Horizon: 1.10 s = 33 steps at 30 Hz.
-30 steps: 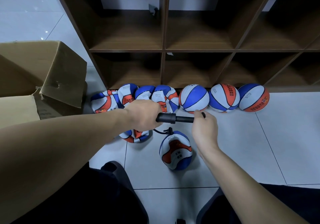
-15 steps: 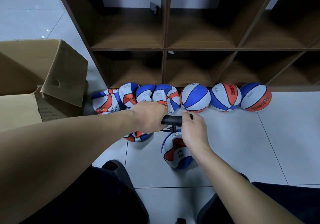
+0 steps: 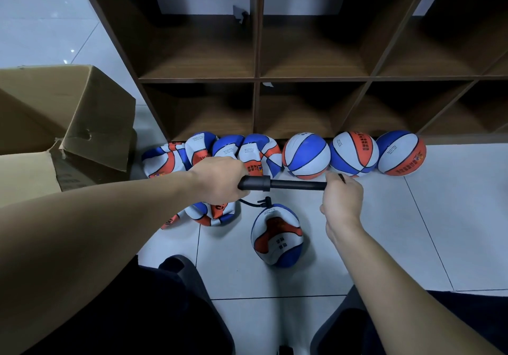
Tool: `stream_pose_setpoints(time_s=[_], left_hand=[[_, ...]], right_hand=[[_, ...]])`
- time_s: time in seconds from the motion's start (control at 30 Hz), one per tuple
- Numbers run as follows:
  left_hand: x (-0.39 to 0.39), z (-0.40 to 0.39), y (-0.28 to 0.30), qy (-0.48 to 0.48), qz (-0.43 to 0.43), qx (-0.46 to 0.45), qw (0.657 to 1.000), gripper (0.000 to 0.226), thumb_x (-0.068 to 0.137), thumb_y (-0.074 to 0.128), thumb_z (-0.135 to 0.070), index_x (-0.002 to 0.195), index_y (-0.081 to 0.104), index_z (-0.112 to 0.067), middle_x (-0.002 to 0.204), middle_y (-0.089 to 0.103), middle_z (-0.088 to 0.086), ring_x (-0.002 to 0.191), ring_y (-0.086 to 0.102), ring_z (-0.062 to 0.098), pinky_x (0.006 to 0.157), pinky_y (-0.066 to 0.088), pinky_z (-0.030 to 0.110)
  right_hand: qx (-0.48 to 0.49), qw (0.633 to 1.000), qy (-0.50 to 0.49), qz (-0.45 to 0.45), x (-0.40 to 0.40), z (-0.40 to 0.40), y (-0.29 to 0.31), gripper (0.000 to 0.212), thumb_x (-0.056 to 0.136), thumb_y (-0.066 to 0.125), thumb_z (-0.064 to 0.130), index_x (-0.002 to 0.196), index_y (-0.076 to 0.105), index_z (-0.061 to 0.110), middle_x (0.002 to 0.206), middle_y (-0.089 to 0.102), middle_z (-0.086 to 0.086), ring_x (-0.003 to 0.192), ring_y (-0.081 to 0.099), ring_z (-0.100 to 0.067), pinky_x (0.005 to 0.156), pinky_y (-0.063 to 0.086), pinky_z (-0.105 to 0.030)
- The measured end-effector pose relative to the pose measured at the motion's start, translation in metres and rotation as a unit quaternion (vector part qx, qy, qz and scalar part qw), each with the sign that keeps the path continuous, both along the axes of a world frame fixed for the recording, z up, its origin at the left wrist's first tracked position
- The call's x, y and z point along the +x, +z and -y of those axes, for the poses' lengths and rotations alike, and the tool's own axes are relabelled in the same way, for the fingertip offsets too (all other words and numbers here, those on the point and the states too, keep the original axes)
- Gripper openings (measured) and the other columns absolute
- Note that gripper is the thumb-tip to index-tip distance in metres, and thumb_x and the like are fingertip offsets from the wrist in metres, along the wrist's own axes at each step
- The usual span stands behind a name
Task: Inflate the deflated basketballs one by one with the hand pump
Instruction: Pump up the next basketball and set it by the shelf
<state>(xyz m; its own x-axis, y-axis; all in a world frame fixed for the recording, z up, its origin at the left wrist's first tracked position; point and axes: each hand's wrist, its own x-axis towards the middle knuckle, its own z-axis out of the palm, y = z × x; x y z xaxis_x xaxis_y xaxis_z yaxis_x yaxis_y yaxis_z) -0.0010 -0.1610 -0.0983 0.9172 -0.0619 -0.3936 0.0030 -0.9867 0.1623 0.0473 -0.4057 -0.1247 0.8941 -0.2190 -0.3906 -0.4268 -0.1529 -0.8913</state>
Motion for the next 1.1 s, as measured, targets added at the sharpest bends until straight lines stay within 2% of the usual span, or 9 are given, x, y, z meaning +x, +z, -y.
stream_pose_setpoints(time_s=[0.2,0.33,0.53,0.63,0.77,0.83,0.9,0.97,1.1], left_hand=[[-0.001,0.006,0.003,-0.005,-0.006,0.018,1.000,0.019,0.097,0.059,-0.033,0.078,0.059,-0.026,0.070,0.062,-0.003,0.066,0.062,0.021,0.062,0.055,0.038],[-0.002,0.015,0.004,-0.009,0.001,0.015,1.000,0.016,0.096,0.059,-0.032,0.083,0.061,-0.025,0.073,0.063,-0.002,0.067,0.061,0.021,0.057,0.048,0.034],[-0.001,0.022,0.001,-0.022,0.019,0.002,1.000,0.019,0.098,0.060,-0.035,0.081,0.061,-0.026,0.070,0.063,-0.003,0.064,0.062,0.020,0.056,0.049,0.033],[-0.001,0.025,0.002,-0.025,0.021,-0.002,0.999,0.021,0.098,0.060,-0.039,0.082,0.063,-0.026,0.071,0.065,-0.003,0.066,0.063,0.020,0.055,0.044,0.032],[0.000,0.027,0.000,-0.024,0.022,-0.009,0.999,0.022,0.099,0.062,-0.044,0.084,0.063,-0.028,0.073,0.066,-0.003,0.069,0.065,0.019,0.058,0.048,0.033],[0.001,0.025,0.000,-0.027,0.022,-0.013,0.999,0.023,0.099,0.063,-0.044,0.083,0.062,-0.028,0.073,0.065,-0.004,0.068,0.064,0.018,0.058,0.049,0.033],[0.002,0.020,0.000,-0.027,0.024,-0.018,0.999,0.022,0.099,0.063,-0.043,0.083,0.062,-0.028,0.072,0.064,-0.004,0.066,0.062,0.017,0.058,0.048,0.033],[0.002,0.012,-0.001,-0.017,0.017,-0.014,1.000,0.021,0.099,0.064,-0.043,0.085,0.061,-0.028,0.073,0.064,-0.005,0.066,0.061,0.016,0.058,0.047,0.032],[0.003,-0.004,-0.003,0.001,-0.004,-0.012,1.000,0.021,0.097,0.066,-0.047,0.085,0.064,-0.029,0.074,0.066,-0.003,0.069,0.065,0.018,0.064,0.057,0.041]], right_hand=[[-0.026,0.998,0.050,0.038,-0.022,-0.022,0.000,0.039,0.103,0.052,0.016,0.066,0.042,0.024,0.047,0.042,0.017,0.060,0.038,-0.017,0.061,0.035,-0.033],[-0.023,0.996,0.068,0.048,-0.030,-0.033,-0.003,0.028,0.105,0.052,0.024,0.077,0.058,0.020,0.067,0.056,0.009,0.068,0.051,-0.018,0.068,0.047,-0.036],[-0.034,0.991,0.119,0.042,-0.036,-0.046,0.000,0.038,0.108,0.051,0.043,0.077,0.057,0.022,0.072,0.059,0.006,0.071,0.055,-0.018,0.071,0.047,-0.037],[-0.033,0.987,0.151,0.034,-0.034,-0.046,-0.002,0.036,0.107,0.051,0.041,0.079,0.057,0.020,0.073,0.057,0.004,0.072,0.054,-0.021,0.071,0.047,-0.037],[-0.026,0.985,0.170,0.026,-0.026,-0.040,-0.001,0.038,0.107,0.053,0.038,0.076,0.050,0.016,0.066,0.049,0.005,0.065,0.047,-0.018,0.063,0.041,-0.033],[-0.043,0.982,0.180,0.028,-0.024,-0.037,0.000,0.041,0.108,0.053,0.037,0.073,0.046,0.017,0.059,0.045,0.011,0.058,0.043,-0.013,0.058,0.038,-0.030],[-0.055,0.983,0.171,0.030,-0.018,-0.030,0.000,0.041,0.106,0.055,0.034,0.069,0.044,0.020,0.053,0.041,0.014,0.055,0.040,-0.012,0.057,0.035,-0.030],[-0.048,0.991,0.126,0.025,-0.006,-0.017,0.001,0.041,0.102,0.057,0.028,0.062,0.046,0.024,0.054,0.040,0.013,0.060,0.039,-0.017,0.061,0.034,-0.033],[0.007,1.000,0.025,0.007,0.010,0.005,0.005,0.043,0.097,0.060,0.022,0.058,0.043,0.027,0.059,0.040,0.009,0.059,0.034,-0.016,0.058,0.033,-0.031]])
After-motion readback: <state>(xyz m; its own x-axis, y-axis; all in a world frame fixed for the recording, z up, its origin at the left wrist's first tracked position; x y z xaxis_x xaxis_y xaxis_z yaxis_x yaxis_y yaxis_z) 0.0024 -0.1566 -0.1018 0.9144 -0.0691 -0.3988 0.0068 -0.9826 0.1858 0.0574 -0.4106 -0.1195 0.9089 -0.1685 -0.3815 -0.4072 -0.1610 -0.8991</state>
